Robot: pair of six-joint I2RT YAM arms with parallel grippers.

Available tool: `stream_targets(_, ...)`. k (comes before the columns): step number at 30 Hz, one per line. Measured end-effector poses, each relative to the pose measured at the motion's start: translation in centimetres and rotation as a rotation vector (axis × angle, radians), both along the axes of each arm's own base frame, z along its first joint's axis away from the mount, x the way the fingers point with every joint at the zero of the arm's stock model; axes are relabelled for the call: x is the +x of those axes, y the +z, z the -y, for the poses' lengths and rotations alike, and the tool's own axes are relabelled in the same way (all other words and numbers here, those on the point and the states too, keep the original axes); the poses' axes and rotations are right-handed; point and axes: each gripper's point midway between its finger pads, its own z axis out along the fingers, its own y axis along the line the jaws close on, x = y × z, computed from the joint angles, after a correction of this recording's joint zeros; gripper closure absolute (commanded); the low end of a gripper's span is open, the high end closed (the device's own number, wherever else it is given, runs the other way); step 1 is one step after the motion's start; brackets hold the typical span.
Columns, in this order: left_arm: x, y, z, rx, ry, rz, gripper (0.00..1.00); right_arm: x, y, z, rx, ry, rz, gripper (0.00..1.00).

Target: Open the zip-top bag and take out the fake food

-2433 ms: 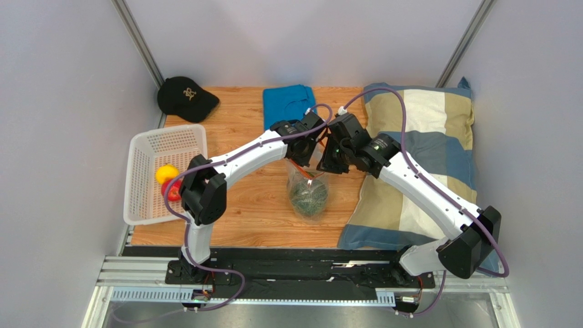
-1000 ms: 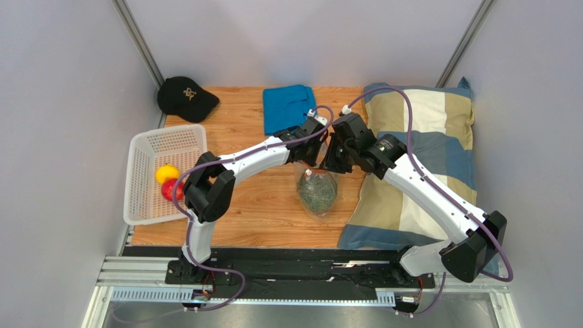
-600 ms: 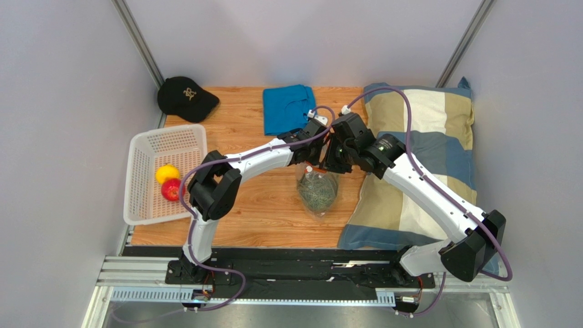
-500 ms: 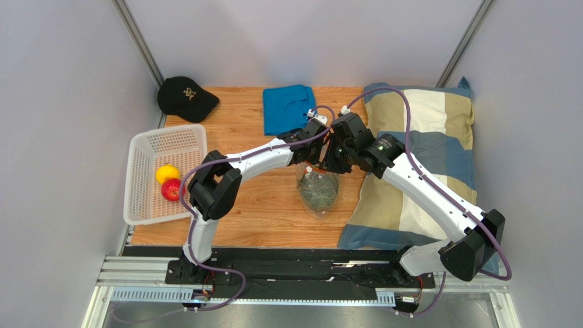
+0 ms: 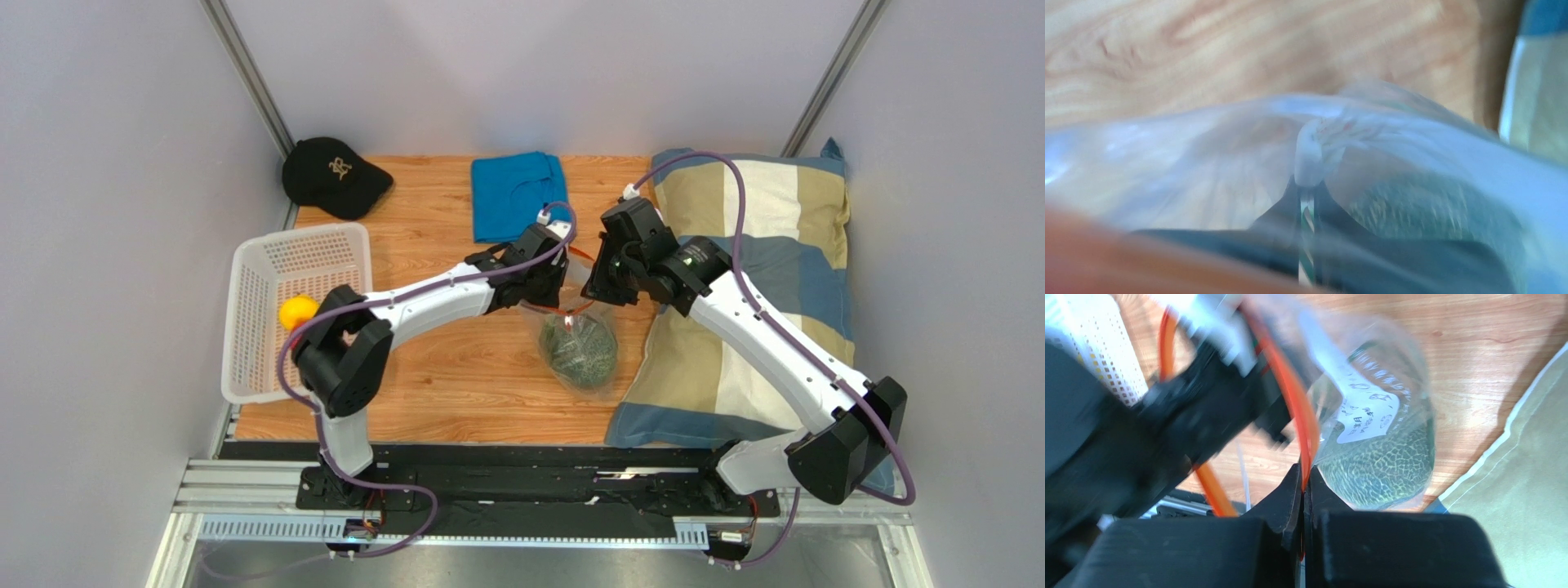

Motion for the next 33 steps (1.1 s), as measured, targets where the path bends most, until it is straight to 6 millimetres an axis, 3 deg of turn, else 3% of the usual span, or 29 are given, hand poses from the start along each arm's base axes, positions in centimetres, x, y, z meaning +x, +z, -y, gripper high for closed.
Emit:
stream_targets(4,-2.4,2.0,-1.2,-0.041,-0.037,-0.003,1.0,0.4,0.1,0.3,0.001,-0.014,0.005,1.0)
stream_targets(9,-3.6,4.7,-1.0,-0.1,-0.09,0.023,1.0,0.5,0.6,-0.4,0.04,0.007,0.018,1.0)
stream_targets(16,-5.1,5.1,0.4,-0.151,-0.167,0.009,1.0,0.2,1.6,-1.1,0.083,0.058,0.047,1.0)
stream_targets(21,-6.2,6.0,-0.3,-0.17,-0.182,0.031,1.0,0.2,1.7,-0.4,0.055,0.059,0.066,1.0)
stream_targets(28,-6.2,12.5,-0.8,-0.257,-0.2,0.182,1.0,-0.9,0.8,0.6,0.017,0.092,0.062,1.0)
stream_targets(33,-5.1,16.8,-0.5,-0.294,-0.182,0.265,1.0,-1.5,0.7,0.2,-0.007,0.146,0.074,1.0)
